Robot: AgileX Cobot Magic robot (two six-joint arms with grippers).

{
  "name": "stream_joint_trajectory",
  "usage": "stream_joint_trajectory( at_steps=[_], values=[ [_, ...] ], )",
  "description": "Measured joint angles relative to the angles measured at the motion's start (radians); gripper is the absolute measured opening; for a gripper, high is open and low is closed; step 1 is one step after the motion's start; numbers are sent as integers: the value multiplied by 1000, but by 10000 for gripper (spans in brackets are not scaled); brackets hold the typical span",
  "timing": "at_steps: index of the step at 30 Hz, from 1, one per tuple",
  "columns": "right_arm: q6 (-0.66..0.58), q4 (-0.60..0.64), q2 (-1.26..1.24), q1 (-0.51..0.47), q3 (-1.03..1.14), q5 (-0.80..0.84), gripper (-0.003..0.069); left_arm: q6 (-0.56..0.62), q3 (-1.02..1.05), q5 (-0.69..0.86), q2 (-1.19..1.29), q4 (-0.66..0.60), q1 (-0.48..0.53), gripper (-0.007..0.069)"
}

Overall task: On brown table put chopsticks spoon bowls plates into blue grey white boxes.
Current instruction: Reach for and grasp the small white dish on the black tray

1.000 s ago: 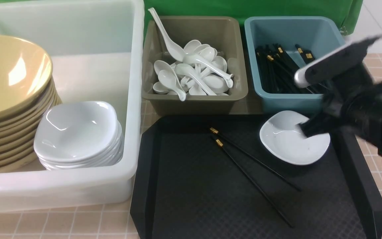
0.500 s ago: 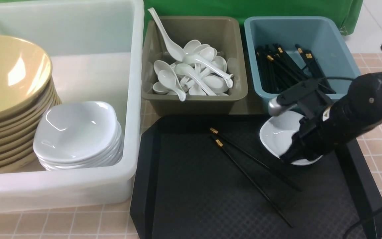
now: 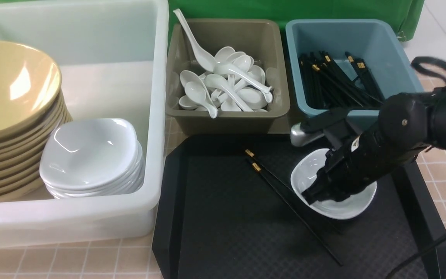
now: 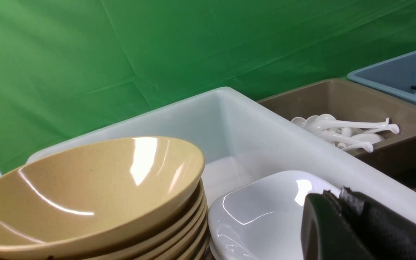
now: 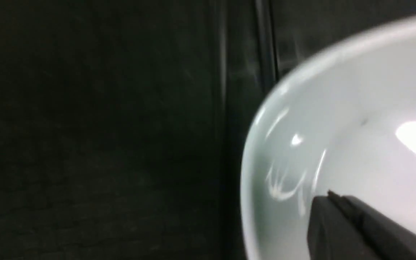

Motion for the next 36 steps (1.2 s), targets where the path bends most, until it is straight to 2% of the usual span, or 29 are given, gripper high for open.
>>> stream_joint_trajectory(
  at_steps=[4, 7, 8, 10, 13, 16, 19, 23, 27, 32, 35, 36],
  values=[
    [-1, -16, -23, -50, -1, -13, 83, 0, 0, 0, 0, 0, 0, 7],
    [-2, -29, -23, -131, -1, -18, 174, 0, 0, -1, 0, 0, 0, 7],
    [-2, -29, -23, -134, -1, -19, 180, 0, 0, -1, 0, 0, 0, 7],
    [-3, -37, -23, -173, -1, -53, 270, 0, 0, -1, 0, 0, 0, 7],
    [-8, -40, -13, -181, -1, -94, 344, 0, 0, -2, 0, 0, 0, 7],
    [-12, -40, 25, -181, -1, -123, 377, 0, 0, -3, 0, 0, 0, 7],
    [3, -40, 60, -181, -1, -113, 369, 0, 0, -3, 0, 0, 0, 7],
    [11, -29, 73, -181, -6, -37, 253, 0, 0, -3, 0, 1, 0, 7],
    [14, -25, 31, -181, -9, 12, 210, 0, 0, -3, 0, 1, 0, 7],
    [0, -20, -117, -181, -21, 112, 80, 0, 0, -3, 0, 1, 0, 7],
    [-25, 58, -204, -181, -54, 176, 76, 0, 0, -3, 0, 1, 0, 7],
    [-68, 158, -249, -177, -82, 192, 76, 0, 0, -3, 0, 1, 0, 7]
  ],
)
